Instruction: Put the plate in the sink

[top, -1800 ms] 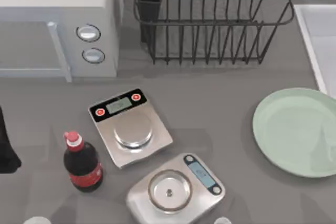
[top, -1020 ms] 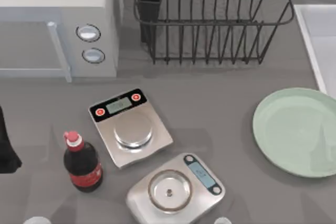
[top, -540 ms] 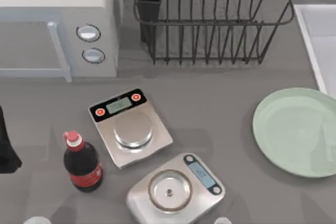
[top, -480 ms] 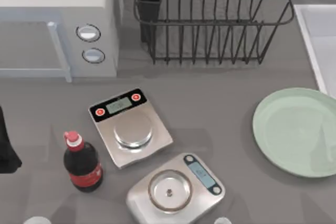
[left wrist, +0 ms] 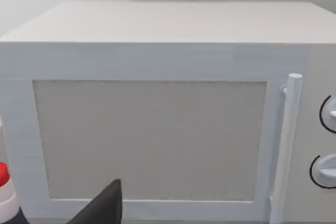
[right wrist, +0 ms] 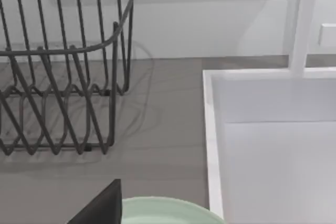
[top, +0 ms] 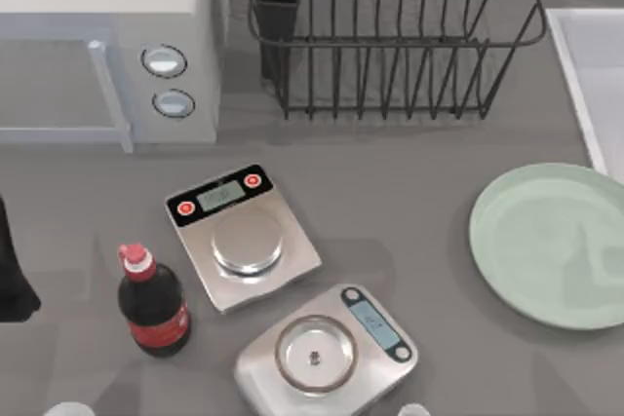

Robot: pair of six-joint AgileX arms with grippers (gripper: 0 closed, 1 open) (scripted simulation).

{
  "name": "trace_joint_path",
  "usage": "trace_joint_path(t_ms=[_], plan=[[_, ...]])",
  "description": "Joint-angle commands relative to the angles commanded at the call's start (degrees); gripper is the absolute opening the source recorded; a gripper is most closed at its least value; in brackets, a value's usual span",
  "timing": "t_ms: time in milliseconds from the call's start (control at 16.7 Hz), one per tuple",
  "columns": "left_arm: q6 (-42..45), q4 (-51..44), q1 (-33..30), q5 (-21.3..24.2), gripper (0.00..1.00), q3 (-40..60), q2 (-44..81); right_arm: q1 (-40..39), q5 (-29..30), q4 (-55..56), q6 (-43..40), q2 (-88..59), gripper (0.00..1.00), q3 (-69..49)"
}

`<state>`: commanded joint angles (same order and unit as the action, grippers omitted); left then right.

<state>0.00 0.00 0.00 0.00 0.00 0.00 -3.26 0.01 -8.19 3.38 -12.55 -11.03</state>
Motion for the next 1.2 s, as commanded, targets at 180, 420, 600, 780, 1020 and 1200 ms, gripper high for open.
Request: trace_joint_path(t_ms=[180,420,600,780,1020,1200], plan=[[0.00,0.00,0.00,0.00,1.00,0.00,0.00,-3.22,0.01,-8.10,3.34,-13.52,1.00,-10.92],[0.00,0.00,0.00,0.00,1.00,0.00,0.00,-8.34,0.02,-20.95,8.64,-35.84,1.00,-28.34],[0.00,0.00,0.00,0.00,1.00,0.00,0.00,-12.31,0.04,-30.93,12.76,-53.71,1.00,-41.95],[0.00,0.00,0.00,0.00,1.00,0.00,0.00,-16.02,0.05,-40.26,16.60,-70.69,1.00,-54.69],[0.00,0.00,0.00,0.00,1.00,0.00,0.00,-19.99,0.06,-50.23,20.72,-89.08,1.00,-68.29],[0.00,0.00,0.00,0.00,1.00,0.00,0.00,-21.88,0.06,-54.97,22.67,-97.59,1.00,-74.70]])
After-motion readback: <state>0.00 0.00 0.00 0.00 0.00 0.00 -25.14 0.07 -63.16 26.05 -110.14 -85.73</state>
